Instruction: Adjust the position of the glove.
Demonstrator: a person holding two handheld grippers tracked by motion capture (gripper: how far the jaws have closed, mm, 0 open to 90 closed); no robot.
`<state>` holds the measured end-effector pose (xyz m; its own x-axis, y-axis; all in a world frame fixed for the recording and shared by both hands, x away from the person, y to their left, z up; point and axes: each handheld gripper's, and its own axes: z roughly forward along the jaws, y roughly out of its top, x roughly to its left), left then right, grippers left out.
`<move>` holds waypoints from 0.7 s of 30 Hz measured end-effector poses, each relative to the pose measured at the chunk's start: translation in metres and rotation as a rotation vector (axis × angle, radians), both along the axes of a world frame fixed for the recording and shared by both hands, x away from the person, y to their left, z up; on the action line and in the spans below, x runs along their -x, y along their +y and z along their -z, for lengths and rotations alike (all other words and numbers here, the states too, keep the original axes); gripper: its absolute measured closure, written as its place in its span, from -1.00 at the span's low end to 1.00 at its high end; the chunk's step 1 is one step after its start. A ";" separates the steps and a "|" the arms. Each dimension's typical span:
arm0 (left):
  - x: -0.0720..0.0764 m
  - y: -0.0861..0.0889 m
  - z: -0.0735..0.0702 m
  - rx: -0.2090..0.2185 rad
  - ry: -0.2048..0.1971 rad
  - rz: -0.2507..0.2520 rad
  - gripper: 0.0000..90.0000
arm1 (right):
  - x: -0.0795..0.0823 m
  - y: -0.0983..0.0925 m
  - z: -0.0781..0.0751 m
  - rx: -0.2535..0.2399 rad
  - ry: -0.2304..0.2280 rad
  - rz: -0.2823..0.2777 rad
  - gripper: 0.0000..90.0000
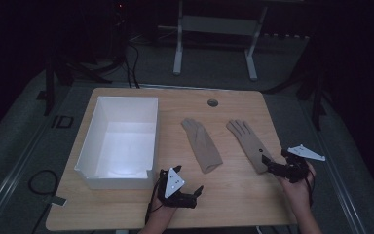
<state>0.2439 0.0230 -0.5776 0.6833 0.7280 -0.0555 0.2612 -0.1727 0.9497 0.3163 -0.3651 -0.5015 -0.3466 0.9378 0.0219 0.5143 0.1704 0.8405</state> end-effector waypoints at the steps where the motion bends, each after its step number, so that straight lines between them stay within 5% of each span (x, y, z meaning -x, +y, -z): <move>1: 0.000 0.000 0.000 -0.001 -0.001 0.000 -0.99 | -0.002 0.002 -0.002 -0.007 0.003 -0.020 -0.73; 21: 0.000 0.000 0.000 -0.003 -0.009 0.005 -0.99 | -0.036 0.061 -0.026 0.026 -0.017 -0.190 -0.56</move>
<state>0.2435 0.0227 -0.5776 0.6877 0.7245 -0.0469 0.2518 -0.1775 0.9514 0.3524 -0.3039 -0.4758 -0.5173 0.8558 -0.0090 0.4563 0.2847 0.8431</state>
